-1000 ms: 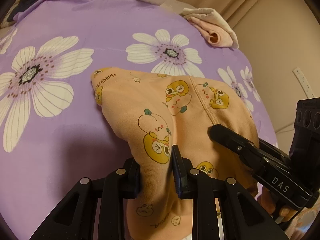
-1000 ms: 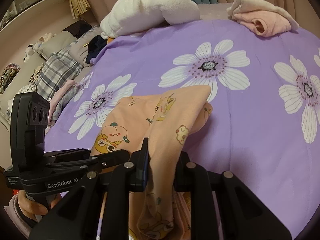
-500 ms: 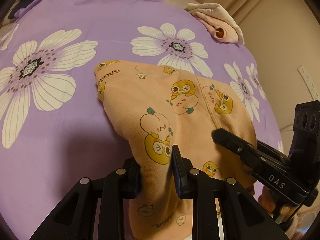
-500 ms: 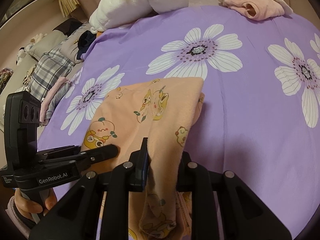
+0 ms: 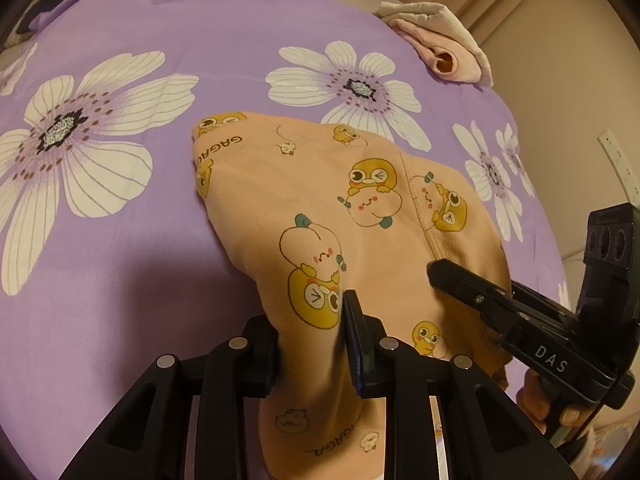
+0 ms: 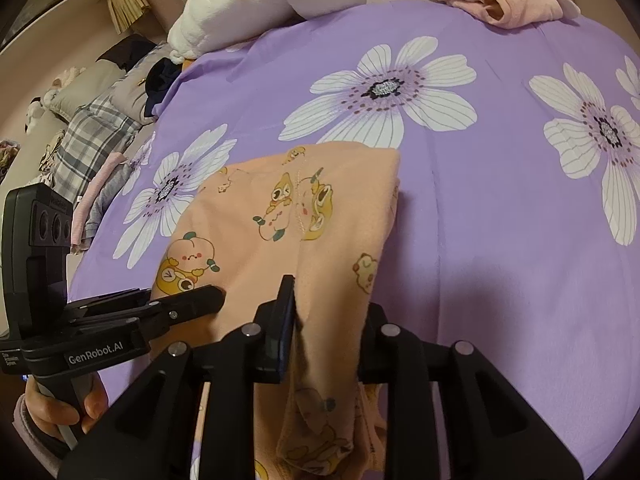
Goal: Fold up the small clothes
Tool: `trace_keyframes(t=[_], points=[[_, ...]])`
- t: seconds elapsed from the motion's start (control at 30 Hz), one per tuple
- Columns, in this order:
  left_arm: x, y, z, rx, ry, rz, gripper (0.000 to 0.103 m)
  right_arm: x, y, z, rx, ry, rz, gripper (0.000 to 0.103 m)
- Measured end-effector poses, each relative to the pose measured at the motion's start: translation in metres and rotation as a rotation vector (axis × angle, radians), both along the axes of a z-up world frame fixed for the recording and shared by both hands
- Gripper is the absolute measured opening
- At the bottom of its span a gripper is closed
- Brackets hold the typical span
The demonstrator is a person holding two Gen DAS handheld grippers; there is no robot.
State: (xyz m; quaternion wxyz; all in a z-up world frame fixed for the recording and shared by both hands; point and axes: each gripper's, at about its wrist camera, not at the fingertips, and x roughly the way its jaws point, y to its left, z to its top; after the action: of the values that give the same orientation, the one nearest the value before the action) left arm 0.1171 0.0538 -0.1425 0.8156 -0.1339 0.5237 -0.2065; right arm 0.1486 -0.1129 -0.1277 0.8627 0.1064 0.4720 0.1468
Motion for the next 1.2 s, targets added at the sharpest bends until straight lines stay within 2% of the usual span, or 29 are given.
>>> trace_keyframes(t=[0.23,1.2], points=[[-0.001,0.0,0.0,0.009,-0.002,0.001,0.026,-0.002,-0.004,-0.002,-0.005,0.011,-0.016,0.032],[-0.001,0.001,-0.001,0.018,0.001,0.004,0.027,-0.007,-0.011,-0.002,0.007,0.018,-0.035,0.035]])
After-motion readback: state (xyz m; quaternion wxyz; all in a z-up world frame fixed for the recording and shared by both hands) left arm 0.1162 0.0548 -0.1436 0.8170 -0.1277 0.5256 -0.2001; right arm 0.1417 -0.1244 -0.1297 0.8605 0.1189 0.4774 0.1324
